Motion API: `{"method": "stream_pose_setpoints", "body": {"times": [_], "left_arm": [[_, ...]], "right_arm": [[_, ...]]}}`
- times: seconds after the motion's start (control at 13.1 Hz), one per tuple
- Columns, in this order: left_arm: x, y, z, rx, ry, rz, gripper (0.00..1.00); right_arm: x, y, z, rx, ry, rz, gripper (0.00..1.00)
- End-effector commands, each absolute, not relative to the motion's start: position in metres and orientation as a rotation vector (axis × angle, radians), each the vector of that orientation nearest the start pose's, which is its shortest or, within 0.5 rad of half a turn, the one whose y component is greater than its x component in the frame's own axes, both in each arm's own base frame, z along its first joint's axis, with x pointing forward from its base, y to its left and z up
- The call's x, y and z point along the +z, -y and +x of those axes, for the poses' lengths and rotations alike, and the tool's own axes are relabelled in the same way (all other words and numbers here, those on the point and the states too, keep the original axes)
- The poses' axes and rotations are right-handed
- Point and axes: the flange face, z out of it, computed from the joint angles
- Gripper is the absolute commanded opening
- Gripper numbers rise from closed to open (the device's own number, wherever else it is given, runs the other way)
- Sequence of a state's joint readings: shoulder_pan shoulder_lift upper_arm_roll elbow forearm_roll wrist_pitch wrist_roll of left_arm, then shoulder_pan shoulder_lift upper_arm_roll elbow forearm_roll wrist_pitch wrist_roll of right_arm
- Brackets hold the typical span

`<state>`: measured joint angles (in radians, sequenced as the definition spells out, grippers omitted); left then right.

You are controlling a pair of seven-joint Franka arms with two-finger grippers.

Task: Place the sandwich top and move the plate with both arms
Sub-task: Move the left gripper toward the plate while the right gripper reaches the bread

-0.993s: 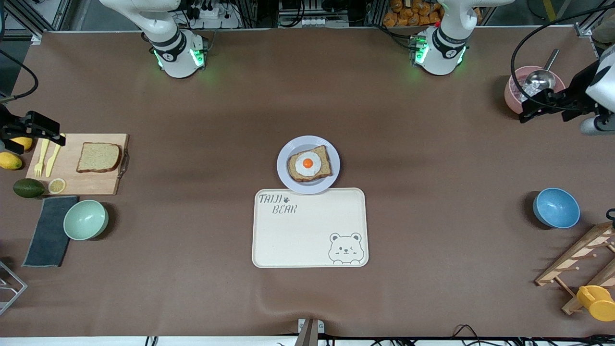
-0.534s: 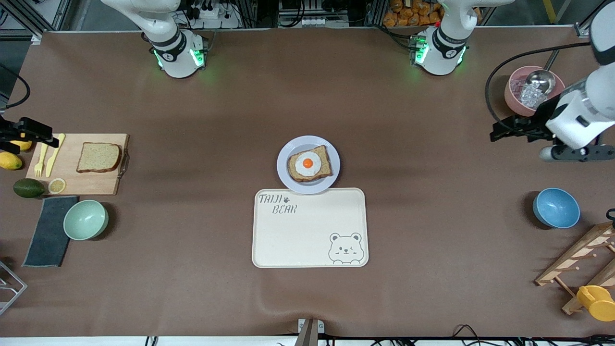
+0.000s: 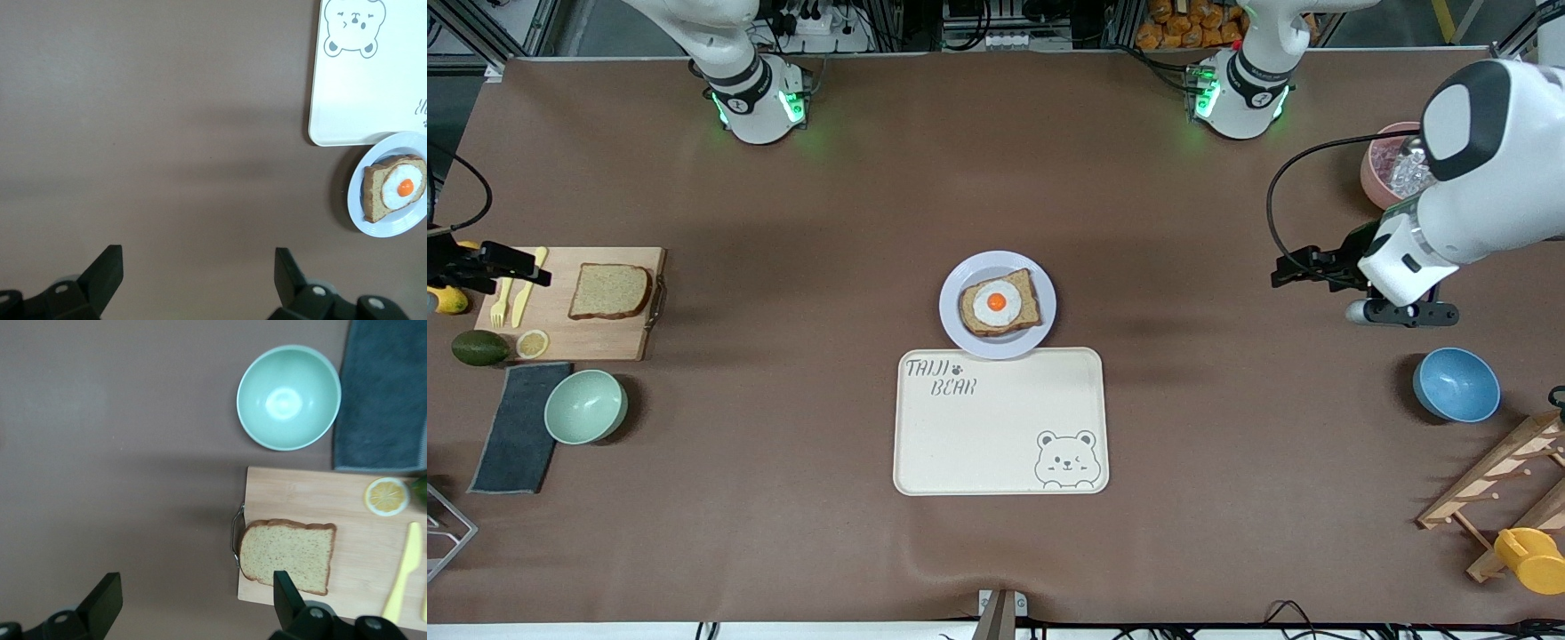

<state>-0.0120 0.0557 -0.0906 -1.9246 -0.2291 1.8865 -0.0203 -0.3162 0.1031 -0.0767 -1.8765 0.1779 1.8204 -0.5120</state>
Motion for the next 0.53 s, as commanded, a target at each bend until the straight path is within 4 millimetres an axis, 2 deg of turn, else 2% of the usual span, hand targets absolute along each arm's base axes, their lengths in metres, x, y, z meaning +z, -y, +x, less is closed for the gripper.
{"method": "stream_pose_setpoints", "body": {"times": [0.0, 0.15, 0.31, 0.46], "left_arm": [[0.430, 0.082, 0.547, 0.128, -0.006, -3.363, 1.00], [0.419, 0.089, 0.551, 0.130, 0.018, -3.398, 1.00], [0.415, 0.085, 0.554, 0.139, 0.034, -3.400, 1.00], [0.413, 0.080, 0.557, 0.140, 0.050, -3.400, 1.00]], "right_arm": [[0.416, 0.221, 0.526, 0.126, 0.080, -2.881, 1.00], [0.400, 0.234, 0.521, 0.137, 0.037, -2.878, 1.00], [0.372, 0.252, 0.508, 0.132, -0.033, -2.885, 1.00], [0.352, 0.258, 0.499, 0.126, -0.068, -2.892, 0.97]]}}
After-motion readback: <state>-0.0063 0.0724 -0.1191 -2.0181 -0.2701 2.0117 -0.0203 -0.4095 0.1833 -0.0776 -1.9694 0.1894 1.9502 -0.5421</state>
